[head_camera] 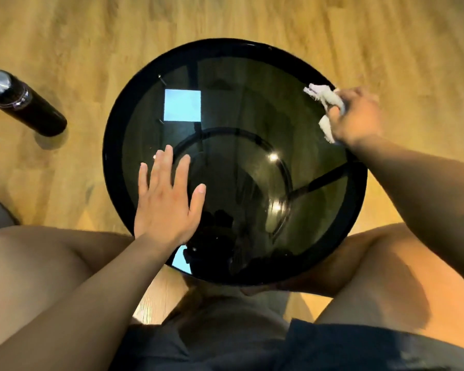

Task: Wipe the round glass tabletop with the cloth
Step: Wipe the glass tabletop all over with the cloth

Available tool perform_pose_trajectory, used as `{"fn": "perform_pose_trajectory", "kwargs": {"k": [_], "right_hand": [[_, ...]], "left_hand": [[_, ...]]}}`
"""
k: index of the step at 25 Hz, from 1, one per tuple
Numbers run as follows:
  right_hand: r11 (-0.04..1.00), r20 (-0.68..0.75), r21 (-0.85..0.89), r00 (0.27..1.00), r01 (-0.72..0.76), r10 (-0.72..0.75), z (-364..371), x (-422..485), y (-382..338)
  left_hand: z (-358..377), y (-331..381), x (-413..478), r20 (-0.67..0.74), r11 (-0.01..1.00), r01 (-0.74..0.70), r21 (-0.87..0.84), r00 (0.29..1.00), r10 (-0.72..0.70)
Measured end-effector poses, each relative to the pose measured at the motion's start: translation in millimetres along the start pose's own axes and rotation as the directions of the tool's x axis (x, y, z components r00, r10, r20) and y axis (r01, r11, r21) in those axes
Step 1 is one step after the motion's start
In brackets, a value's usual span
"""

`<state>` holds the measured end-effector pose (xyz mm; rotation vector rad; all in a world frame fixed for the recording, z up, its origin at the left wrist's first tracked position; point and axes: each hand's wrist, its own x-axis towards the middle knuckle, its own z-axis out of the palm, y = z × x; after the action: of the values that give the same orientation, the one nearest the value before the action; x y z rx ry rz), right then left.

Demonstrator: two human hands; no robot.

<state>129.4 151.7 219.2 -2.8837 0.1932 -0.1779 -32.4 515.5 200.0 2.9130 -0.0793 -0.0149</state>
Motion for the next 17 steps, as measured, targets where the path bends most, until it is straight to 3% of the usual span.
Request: {"fn": "perform_pose_trajectory", "kwargs": {"k": [3,6,11,14,17], "right_hand": [[0.999,0.027,-0.035,1.000,-0.009,0.010,-5,-76,2],[0.999,0.023,-0.019,0.999,0.027,-0.026,0,-166,-45],[0.962,0.156,0.169,0.958,0.214,-0.241,7,-261,-148],[0.859,0.143,0.212,0.855,0.466,-0.499,11,-280,-193],[0.745,0.177,0.161,0.723,0.648,-0.668,3,-267,-172]], "left_hand": [[3,2,1,-0.016,1.000,-0.009,0.002,1.000,0.009],[6,-2,1,-0.022,1.000,-0.019,-0.014,1.000,0.019],[0,-1,-5,-0.124,0.993,-0.029,-0.116,0.992,0.015],[-2,-15,-14,-0.202,0.985,0.002,-0.171,0.979,-0.037],[-2,-24,-25,-0.153,0.987,0.069,-0.147,0.984,-0.092]]}}
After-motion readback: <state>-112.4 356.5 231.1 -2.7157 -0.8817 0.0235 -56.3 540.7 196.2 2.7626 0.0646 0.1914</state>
